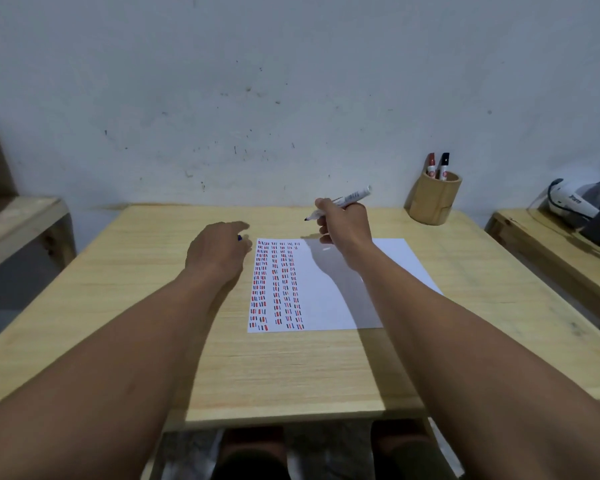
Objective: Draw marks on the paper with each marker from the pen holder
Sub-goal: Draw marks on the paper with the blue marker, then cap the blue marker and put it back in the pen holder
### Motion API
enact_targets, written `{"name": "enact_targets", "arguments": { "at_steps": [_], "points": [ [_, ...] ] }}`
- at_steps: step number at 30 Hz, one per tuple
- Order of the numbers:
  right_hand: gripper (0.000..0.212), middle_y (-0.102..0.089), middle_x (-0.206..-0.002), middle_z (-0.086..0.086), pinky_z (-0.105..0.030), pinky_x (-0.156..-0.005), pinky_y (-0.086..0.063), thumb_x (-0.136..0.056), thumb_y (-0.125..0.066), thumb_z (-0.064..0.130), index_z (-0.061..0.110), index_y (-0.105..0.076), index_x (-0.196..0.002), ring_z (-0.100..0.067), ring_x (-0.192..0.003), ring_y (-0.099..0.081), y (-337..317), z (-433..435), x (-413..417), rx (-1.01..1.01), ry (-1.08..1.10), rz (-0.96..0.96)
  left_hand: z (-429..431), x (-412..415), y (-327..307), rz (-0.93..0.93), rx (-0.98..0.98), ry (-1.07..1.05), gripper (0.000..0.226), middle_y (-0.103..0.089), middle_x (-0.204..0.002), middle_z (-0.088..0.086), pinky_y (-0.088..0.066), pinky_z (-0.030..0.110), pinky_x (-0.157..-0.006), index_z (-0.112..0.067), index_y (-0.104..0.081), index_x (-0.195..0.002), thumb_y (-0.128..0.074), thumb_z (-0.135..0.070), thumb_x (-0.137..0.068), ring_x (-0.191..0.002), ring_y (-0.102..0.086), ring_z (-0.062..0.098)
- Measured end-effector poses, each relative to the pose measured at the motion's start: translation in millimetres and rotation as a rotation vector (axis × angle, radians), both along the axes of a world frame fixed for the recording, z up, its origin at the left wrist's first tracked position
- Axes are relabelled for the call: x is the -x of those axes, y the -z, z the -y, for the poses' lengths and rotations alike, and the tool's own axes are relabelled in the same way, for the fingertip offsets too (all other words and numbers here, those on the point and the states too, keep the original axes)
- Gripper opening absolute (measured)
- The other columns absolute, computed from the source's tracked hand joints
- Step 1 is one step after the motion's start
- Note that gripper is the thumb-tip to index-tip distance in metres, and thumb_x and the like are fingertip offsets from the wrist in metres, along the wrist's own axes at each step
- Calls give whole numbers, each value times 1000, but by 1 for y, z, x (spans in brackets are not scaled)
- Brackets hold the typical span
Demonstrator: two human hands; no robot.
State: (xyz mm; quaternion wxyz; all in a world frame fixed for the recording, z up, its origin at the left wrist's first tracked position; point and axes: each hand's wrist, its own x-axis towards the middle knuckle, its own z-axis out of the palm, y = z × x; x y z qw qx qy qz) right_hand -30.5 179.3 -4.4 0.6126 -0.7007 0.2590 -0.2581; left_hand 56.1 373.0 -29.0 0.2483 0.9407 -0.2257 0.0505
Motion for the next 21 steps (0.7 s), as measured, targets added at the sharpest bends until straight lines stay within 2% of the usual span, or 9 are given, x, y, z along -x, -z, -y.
{"name": "enact_targets", "arguments": {
  "at_steps": [3, 5, 6, 9, 12, 14, 16, 19, 21],
  "points": [
    [20, -59, -64, -3, -23, -48, -47, -91, -59, 18, 5, -67, -78, -15, -51, -51, -8, -2, 6, -111, -52, 55, 5, 1, -2, 46, 78, -29, 19, -75, -104, 7, -45, 27, -70, -12, -76, -104, -59, -14, -96, -85, -66, 23],
    [18, -59, -64, -4, -21, -46, -45, -90, -61, 17, 5, -67, -79, -13, -48, -50, -13, -1, 8, -156, -81, 78, 12, 6, -13, -7, 253, -79, 13, -72, -90, 2, -40, 21, -58, -13, -76, -92, -63, -12, -94, -65, -59, 8],
    [17, -59, -64, -3, -21, -45, -44, -90, -63, 17, 5, -68, -79, -13, -47, -49, -15, -1, 9, -177, -90, 89, 17, 9, -21, -40, 366, -104, 11, -71, -85, 1, -38, 19, -55, -14, -75, -88, -65, -13, -93, -62, -58, 6],
    [14, -59, -64, -3, -22, -46, -45, -90, -69, 17, 5, -69, -81, -12, -47, -50, -23, 0, 11, -256, -97, 129, 34, 15, -45, -141, 621, -112, 10, -69, -76, -3, -41, 20, -56, -19, -75, -82, -68, -19, -89, -64, -57, 13],
    [17, -60, -65, -8, -23, -47, -49, -92, -67, 17, 3, -68, -83, -15, -49, -52, -35, -1, 14, -385, -84, 190, 47, 20, -61, -256, 766, -106, 11, -68, -77, -7, -45, 25, -67, -22, -73, -82, -68, -27, -91, -72, -58, 17],
    [19, -61, -66, -9, -22, -48, -51, -93, -63, 16, 0, -67, -83, -16, -48, -53, -44, -1, 16, -415, -81, 216, 54, 21, -66, -317, 827, -89, 15, -74, -87, -5, -46, 27, -70, -25, -71, -77, -68, -29, -91, -80, -61, 19],
    [20, -61, -65, -9, -22, -48, -53, -93, -62, 15, -1, -67, -82, -16, -47, -54, -51, -1, 20, -408, -80, 239, 59, 23, -69, -377, 878, -62, 15, -77, -94, -2, -48, 29, -73, -25, -70, -78, -67, -30, -93, -80, -62, 17],
    [20, -62, -64, -8, -22, -49, -53, -93, -63, 16, 0, -68, -82, -15, -48, -56, -59, 2, 25, -407, -78, 270, 64, 30, -77, -434, 906, -45, 12, -76, -92, -5, -52, 32, -83, -24, -71, -86, -65, -29, -95, -78, -63, 12],
    [20, -64, -64, -7, -22, -49, -54, -94, -64, 16, 0, -69, -84, -14, -48, -57, -63, 5, 29, -399, -80, 268, 67, 35, -84, -473, 922, -17, 12, -75, -91, -6, -51, 31, -78, -20, -72, -95, -64, -28, -97, -81, -63, 11]
  ]
}}
